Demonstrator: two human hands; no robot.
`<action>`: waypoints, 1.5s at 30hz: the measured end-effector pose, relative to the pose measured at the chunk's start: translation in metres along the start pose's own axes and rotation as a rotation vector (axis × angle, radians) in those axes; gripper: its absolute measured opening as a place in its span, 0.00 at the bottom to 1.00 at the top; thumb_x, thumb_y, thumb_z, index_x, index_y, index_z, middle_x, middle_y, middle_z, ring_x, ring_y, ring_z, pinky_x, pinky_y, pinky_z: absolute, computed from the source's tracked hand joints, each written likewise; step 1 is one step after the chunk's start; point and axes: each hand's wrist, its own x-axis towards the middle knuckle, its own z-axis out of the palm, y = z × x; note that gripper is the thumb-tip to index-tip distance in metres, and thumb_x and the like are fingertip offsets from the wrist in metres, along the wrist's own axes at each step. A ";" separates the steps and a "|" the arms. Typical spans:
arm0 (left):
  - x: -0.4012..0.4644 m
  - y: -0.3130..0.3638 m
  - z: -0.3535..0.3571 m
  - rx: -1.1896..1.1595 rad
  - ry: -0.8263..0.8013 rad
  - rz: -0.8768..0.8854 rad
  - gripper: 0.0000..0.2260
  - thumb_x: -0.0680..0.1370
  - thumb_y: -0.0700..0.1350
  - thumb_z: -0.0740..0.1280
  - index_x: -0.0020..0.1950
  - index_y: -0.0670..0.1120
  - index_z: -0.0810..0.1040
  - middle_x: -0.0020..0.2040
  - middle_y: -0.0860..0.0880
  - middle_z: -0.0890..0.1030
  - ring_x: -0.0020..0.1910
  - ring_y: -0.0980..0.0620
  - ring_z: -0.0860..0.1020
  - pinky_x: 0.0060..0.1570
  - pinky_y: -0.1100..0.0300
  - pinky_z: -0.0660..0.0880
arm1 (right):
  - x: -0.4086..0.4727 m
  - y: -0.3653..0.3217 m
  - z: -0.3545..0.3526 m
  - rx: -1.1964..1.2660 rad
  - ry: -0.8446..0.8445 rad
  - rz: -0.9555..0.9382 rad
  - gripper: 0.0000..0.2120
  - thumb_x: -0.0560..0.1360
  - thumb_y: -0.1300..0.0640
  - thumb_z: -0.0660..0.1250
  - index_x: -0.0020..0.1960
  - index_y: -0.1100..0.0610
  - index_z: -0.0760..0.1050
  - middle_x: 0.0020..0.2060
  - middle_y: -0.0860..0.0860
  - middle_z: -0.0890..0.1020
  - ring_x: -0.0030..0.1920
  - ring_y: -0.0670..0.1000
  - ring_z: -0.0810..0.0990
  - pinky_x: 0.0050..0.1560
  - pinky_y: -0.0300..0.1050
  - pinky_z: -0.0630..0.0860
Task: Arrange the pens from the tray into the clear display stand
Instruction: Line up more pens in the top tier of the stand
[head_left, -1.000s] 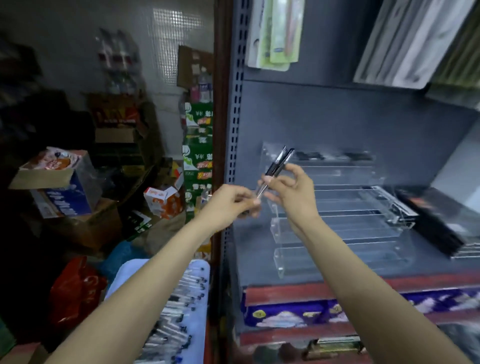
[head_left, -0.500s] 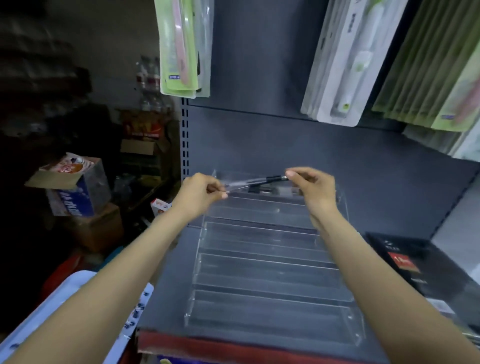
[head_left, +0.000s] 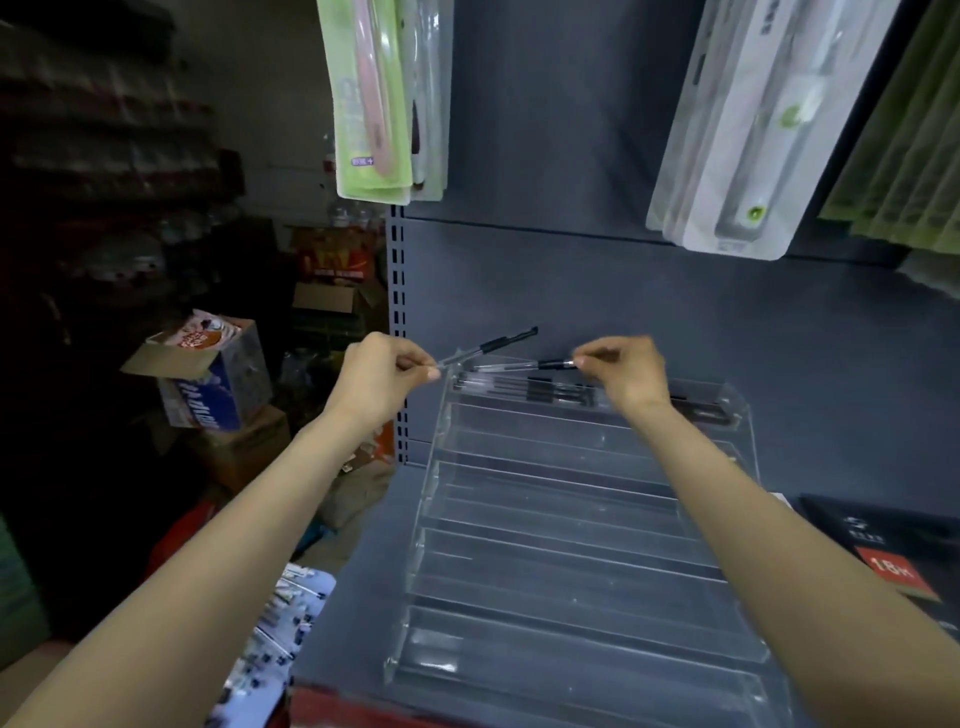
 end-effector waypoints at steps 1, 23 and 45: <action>0.001 0.001 0.000 -0.004 -0.003 0.001 0.08 0.74 0.45 0.71 0.49 0.43 0.83 0.42 0.49 0.80 0.44 0.54 0.77 0.46 0.63 0.71 | 0.001 -0.002 0.002 -0.075 -0.025 -0.040 0.06 0.72 0.63 0.70 0.48 0.60 0.82 0.44 0.52 0.83 0.45 0.48 0.80 0.52 0.36 0.72; 0.020 0.017 0.014 -0.006 -0.098 0.167 0.09 0.74 0.45 0.70 0.51 0.43 0.82 0.47 0.48 0.83 0.44 0.58 0.77 0.48 0.67 0.70 | -0.005 -0.014 -0.012 0.196 -0.133 -0.135 0.06 0.74 0.63 0.69 0.50 0.58 0.81 0.38 0.48 0.82 0.34 0.38 0.80 0.39 0.27 0.74; 0.014 -0.007 0.043 -0.169 0.054 -0.044 0.14 0.76 0.41 0.68 0.60 0.39 0.76 0.55 0.44 0.81 0.52 0.53 0.77 0.53 0.65 0.69 | 0.008 -0.002 -0.003 -0.376 -0.179 -0.111 0.04 0.69 0.63 0.74 0.42 0.57 0.82 0.41 0.54 0.84 0.43 0.50 0.81 0.54 0.43 0.77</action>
